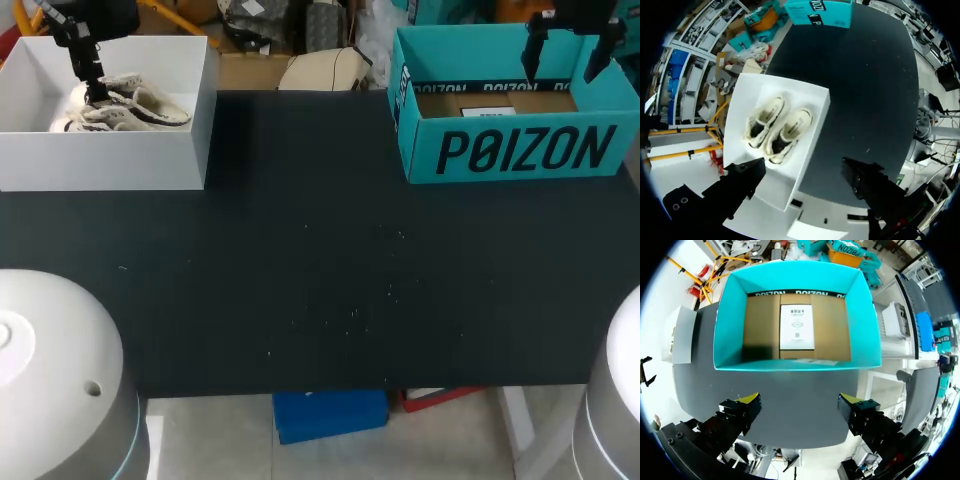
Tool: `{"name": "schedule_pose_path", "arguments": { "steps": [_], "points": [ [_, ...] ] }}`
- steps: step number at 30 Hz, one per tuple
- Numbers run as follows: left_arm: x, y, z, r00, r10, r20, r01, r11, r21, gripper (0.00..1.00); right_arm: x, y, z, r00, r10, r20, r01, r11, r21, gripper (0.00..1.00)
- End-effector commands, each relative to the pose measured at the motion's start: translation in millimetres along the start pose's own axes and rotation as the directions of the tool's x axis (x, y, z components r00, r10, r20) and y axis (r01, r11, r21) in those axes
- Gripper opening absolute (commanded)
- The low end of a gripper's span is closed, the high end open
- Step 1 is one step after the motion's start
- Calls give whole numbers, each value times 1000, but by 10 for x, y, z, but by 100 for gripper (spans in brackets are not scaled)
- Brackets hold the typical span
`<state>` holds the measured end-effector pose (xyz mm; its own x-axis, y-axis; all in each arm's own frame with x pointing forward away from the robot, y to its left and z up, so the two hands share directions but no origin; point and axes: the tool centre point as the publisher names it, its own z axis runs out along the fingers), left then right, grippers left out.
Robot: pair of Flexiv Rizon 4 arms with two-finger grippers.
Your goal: Take the shoe out of the shoebox, open the shoe tongue, remove and reinsert the insole, then place the shoe into the shoebox
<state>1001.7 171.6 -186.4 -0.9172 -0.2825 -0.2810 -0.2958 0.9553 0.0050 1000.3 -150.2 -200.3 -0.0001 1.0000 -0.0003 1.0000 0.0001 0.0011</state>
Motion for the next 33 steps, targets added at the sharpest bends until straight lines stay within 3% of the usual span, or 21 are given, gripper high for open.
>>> {"name": "schedule_pose_path", "arguments": {
  "steps": [1, 2, 5, 7, 10, 24, 28, 33],
  "points": [
    [-174, 118, 164, 707, 707, 16, -700, 696, 157, 100, 2, 0, -1, 1000, 0, 0, 0, 1000, 0, 100],
    [-204, 129, 201, 682, 731, 1, -720, 671, 178, 100, 2, 0, -1, 1000, 0, 0, 0, 1000, 0, 100],
    [-275, 147, 292, 611, 791, -17, -777, 604, 176, 75, 2, 0, -1, 1000, 0, 0, 0, 1000, 0, 100],
    [-332, 150, 366, 578, 815, -26, -800, 573, 177, 76, 2, 0, -1, 1000, 0, 0, 0, 1000, 0, 100],
    [-400, 136, 485, 526, 849, -47, -834, 526, 169, 61, 2, 0, -1, 1000, 0, 0, 0, 1000, 0, 100],
    [-681, 42, 1079, 453, 886, -98, -876, 463, 135, 58, 2, 0, -1, 1000, 0, 0, 0, 1000, 0, 100],
    [-758, -17, 1228, 483, 869, -106, -858, 494, 138, 50, 2, 0, -1, 1000, 0, 0, 0, 1000, 0, 100],
    [-794, -107, 1386, 539, 834, -120, -824, 551, 131, 49, 2, 0, -1, 1000, 0, 0, 0, 1000, 0, 100]
  ]
}}
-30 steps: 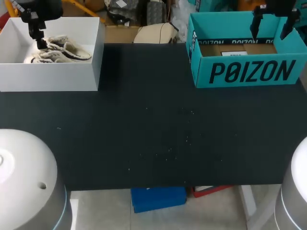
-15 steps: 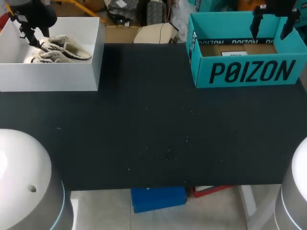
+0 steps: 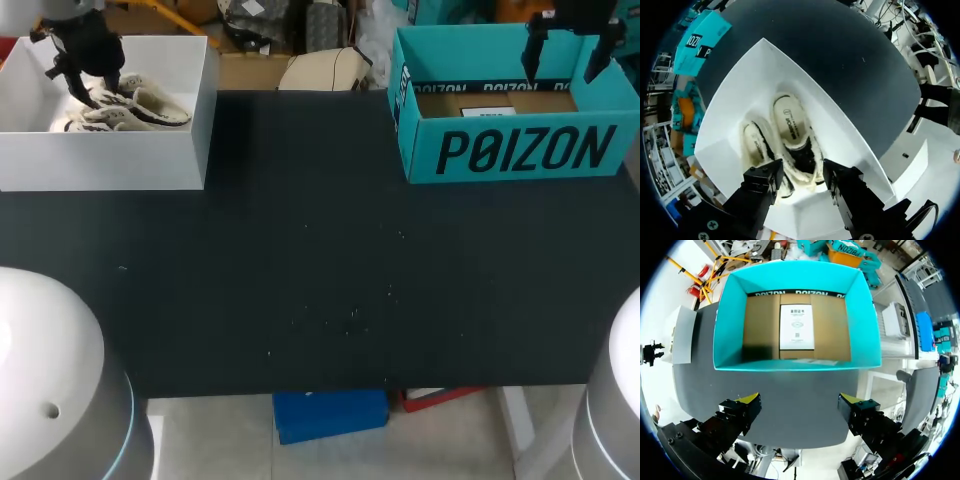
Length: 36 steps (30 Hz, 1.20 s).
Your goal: Take the shoe out of the shoebox, open the shoe tongue, remove and reinsert the insole, then place the shoe into the shoebox
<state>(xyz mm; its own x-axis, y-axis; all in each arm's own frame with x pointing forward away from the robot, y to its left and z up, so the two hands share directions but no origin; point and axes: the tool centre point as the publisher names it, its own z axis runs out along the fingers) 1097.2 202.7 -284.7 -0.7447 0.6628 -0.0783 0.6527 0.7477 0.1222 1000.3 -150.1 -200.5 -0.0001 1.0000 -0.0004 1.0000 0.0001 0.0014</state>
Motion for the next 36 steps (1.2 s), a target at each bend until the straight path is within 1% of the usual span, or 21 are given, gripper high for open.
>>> {"name": "schedule_pose_path", "arguments": {
  "steps": [1, 3, 5, 6, 9, 20, 25, 36],
  "points": [
    [-177, 34, 172, 997, -51, -49, 52, 999, 11, 49, 1, 0, -3, 1000, 0, 0, 0, 1000, 1, 100],
    [-195, 9, 221, 995, -90, -40, 91, 996, 21, 50, 1, 0, -3, 1000, 0, 0, 0, 1000, 1, 100],
    [-201, -22, 265, 991, -131, -33, 132, 991, 28, 49, 1, 0, -3, 1000, 0, 0, 0, 1000, 1, 100],
    [-204, -29, 287, 989, -143, -31, 144, 988, 47, 49, 1, 0, -3, 1000, 0, 0, 0, 1000, 1, 100],
    [-205, -46, 357, 984, -176, -33, 178, 983, 50, 46, 1, 0, -3, 1000, 0, 0, 0, 1000, 1, 100],
    [-158, -15, 619, 963, -266, -47, 269, 962, 54, 47, 1, 0, -3, 1000, 0, 0, 0, 1000, 1, 100],
    [-151, -9, 739, 955, -291, -53, 294, 954, 60, 46, 1, 0, -3, 1000, 0, 0, 0, 1000, 1, 100],
    [-189, 88, 952, 935, -349, -60, 352, 934, 63, 42, 1, 0, -3, 1000, 0, 0, 0, 1000, 1, 100]
  ]
}}
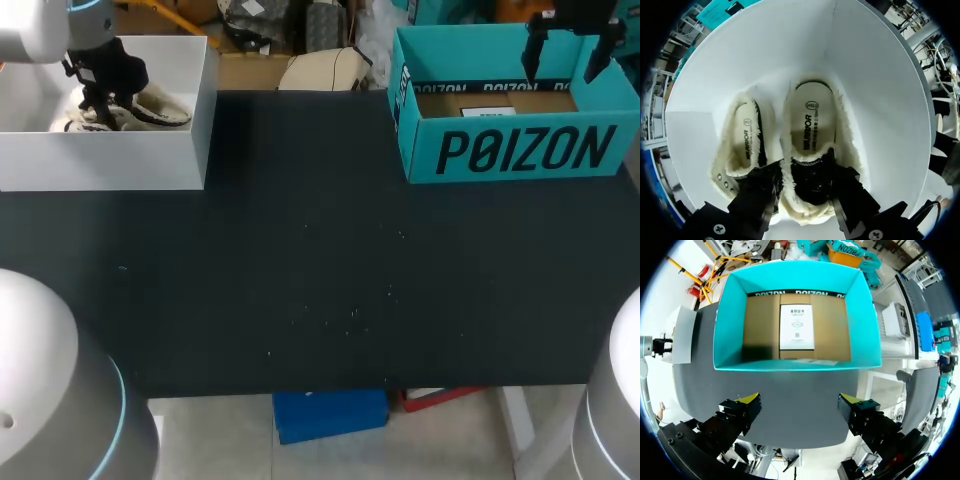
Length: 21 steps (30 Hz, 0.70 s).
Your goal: Take the shoe out of the shoebox, open the shoe tongue, remove and reinsert the insole, then place the shoe into the shoebox
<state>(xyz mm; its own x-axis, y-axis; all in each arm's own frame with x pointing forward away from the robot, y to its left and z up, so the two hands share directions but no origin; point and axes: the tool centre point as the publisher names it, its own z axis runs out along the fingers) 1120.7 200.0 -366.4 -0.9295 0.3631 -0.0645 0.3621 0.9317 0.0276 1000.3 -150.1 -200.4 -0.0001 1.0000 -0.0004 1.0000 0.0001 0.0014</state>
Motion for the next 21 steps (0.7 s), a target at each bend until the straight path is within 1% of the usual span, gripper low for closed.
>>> {"name": "schedule_pose_path", "arguments": {
  "steps": [1, 2, 7, 21],
  "points": [
    [-86, 49, 120, 1000, -8, -8, 8, 1000, 2, 40, 1, 0, -3, 1000, 0, 0, 0, 1000, 1, 100],
    [-89, 60, 134, 1000, -13, -10, 13, 1000, 3, 38, 1, 0, -3, 1000, 0, 0, 0, 1000, 1, 100],
    [-115, 108, 203, 1000, -27, -14, 27, 1000, -1, 38, 1, 0, -3, 1000, 0, 0, 0, 1000, 1, 100],
    [-149, 141, 357, 999, -38, -37, 38, 999, -8, 36, 1, 0, -3, 1000, 0, 0, 0, 1000, 1, 100]
  ]
}}
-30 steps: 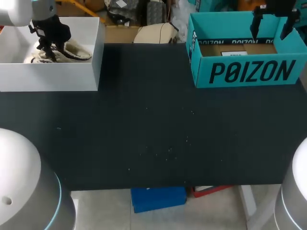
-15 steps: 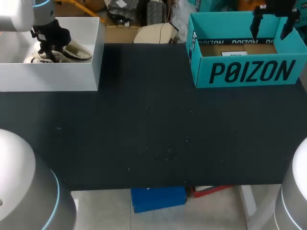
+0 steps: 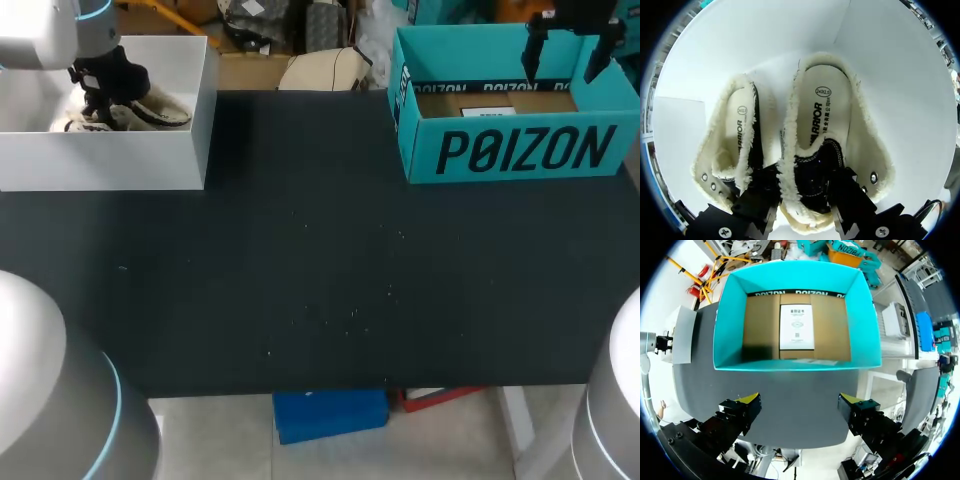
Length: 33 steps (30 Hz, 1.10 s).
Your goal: Take the shoe out of the shoebox, open the shoe tongue, remove and reinsert the insole, then place the shoe into the shoebox
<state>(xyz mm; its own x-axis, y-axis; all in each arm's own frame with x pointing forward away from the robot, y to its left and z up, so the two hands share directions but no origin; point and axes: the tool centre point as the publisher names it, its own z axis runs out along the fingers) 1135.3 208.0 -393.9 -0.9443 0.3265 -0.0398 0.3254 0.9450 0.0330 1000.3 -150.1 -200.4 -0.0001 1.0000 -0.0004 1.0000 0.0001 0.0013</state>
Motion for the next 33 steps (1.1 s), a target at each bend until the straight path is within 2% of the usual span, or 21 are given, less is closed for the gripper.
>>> {"name": "schedule_pose_path", "arguments": {
  "steps": [1, 11, 13, 15, 17, 18, 24, 33],
  "points": [
    [-63, 18, 80, 1000, 1, -12, -1, 1000, 0, 36, 1, 0, -2, 1000, 0, 0, 0, 1000, 1, 100],
    [-50, 27, 154, 1000, 3, -29, -3, 1000, 2, 26, 1, 0, -2, 1000, 0, 0, 0, 1000, 1, 100],
    [-46, 26, 159, 999, 5, -32, -5, 1000, 0, 20, 1, 0, -2, 1000, 0, 0, 0, 1000, 1, 100],
    [-37, 24, 164, 999, 8, -36, -8, 1000, -1, 4, 1, 0, -2, 1000, 0, 0, 0, 1000, 1, 100],
    [-26, 20, 167, 999, 12, -37, -12, 1000, 1, 6, 1, 0, -2, 1000, 0, 0, 0, 1000, 1, 100],
    [-19, 16, 168, 999, 18, -36, -18, 1000, 5, 0, 1, 0, -2, 1000, 0, 0, 0, 1000, 1, 100],
    [12, -5, 144, 999, 23, -40, -22, 1000, 4, 0, 1, 0, -2, 1000, 0, 0, 0, 1000, 1, 100],
    [98, -41, -74, 998, 53, -42, -52, 998, 19, 0, 1, 0, -2, 1000, 0, 0, 0, 1000, 1, 100]
  ]
}}
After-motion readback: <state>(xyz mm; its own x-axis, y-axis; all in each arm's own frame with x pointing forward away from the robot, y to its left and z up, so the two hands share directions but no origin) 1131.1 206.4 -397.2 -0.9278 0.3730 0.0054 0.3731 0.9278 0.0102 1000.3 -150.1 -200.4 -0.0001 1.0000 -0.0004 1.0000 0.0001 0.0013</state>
